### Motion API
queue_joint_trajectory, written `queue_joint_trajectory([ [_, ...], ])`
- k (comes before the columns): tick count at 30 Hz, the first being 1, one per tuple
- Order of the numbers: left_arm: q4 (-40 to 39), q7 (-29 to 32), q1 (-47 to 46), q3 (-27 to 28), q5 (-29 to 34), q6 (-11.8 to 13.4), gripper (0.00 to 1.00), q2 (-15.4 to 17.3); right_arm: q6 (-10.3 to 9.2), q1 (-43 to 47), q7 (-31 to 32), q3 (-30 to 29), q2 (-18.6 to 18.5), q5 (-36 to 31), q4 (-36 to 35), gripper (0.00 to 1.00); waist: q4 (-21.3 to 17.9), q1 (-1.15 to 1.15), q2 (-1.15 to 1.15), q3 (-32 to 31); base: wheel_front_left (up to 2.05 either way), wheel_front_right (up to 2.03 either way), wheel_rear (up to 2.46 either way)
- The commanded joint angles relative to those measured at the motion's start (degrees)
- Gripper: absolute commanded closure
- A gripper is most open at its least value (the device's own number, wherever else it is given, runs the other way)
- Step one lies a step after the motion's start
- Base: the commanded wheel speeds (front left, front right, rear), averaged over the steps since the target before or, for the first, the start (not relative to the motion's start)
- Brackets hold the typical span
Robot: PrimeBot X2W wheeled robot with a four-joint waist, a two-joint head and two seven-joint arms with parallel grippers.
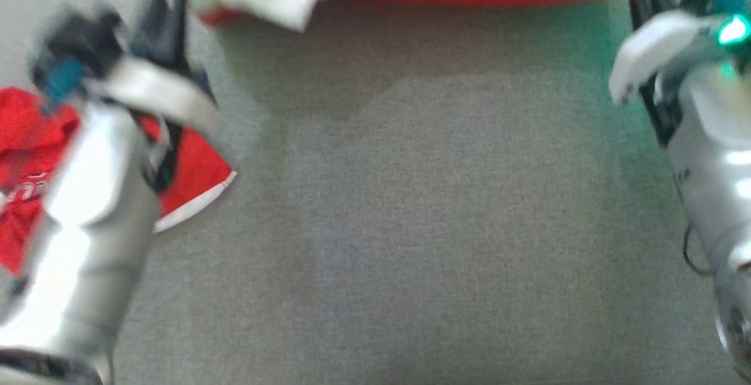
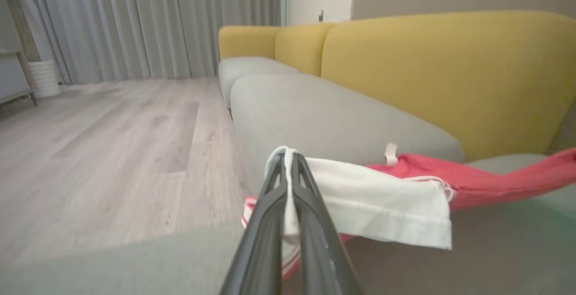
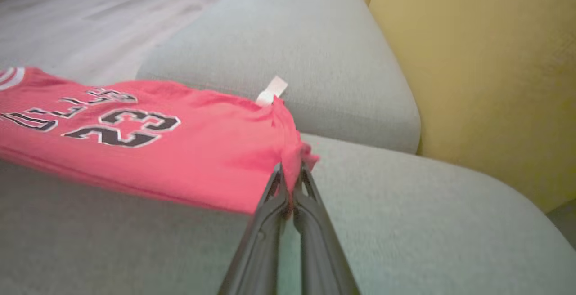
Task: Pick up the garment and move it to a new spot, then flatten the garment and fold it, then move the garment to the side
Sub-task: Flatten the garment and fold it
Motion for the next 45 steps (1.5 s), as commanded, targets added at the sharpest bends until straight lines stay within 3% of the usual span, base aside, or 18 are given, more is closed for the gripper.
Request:
queue_joint_trajectory([
  [1,-2.0,-0.3,-1.1,1.1,-0.5,0.1,1.00,2.7,0.43,0.1,0.5,1.9,-0.1,1.1,-1.2,1.00,0.7,0.01,0.00,-1.5,0.00,0.00,0.00],
  [10,-3.1,0.4,10.0,-9.2,-5.3,0.1,1.00,6.8,0.43,10.4,6.4,18.5,-4.8,11.1,-3.2,1.00,1.5,0.01,0.00,-7.6,0.00,0.00,0.00],
  [15,-6.5,2.6,14.1,-15.1,-7.7,0.1,1.00,10.4,0.43,15.7,9.9,27.4,-10.6,19.9,-9.5,1.00,1.4,0.01,0.00,-10.2,0.00,0.00,0.00],
  [20,-10.7,4.6,17.5,-18.8,-8.7,0.1,1.00,13.6,0.43,19.2,13.1,32.7,-16.4,29.1,-15.4,1.00,1.2,0.01,0.00,-12.4,0.00,0.00,0.00],
  [30,-18.9,7.5,25.2,-21.3,-11.3,1.0,1.00,15.9,0.43,23.7,15.2,35.7,-21.8,41.0,-21.4,1.00,1.0,0.01,0.00,-16.8,0.00,0.00,0.00],
  [38,-28.1,10.0,32.3,-21.7,-13.8,4.6,1.00,18.3,0.43,29.2,17.2,36.5,-24.3,46.9,-26.6,1.00,0.3,0.01,0.00,-20.2,0.00,0.00,0.00],
  [45,-32.7,9.6,32.1,-19.8,-13.5,7.8,1.00,20.2,0.43,29.8,17.6,33.8,-24.9,48.4,-30.2,1.00,-0.6,0.01,0.00,-18.1,0.00,0.00,0.00],
])
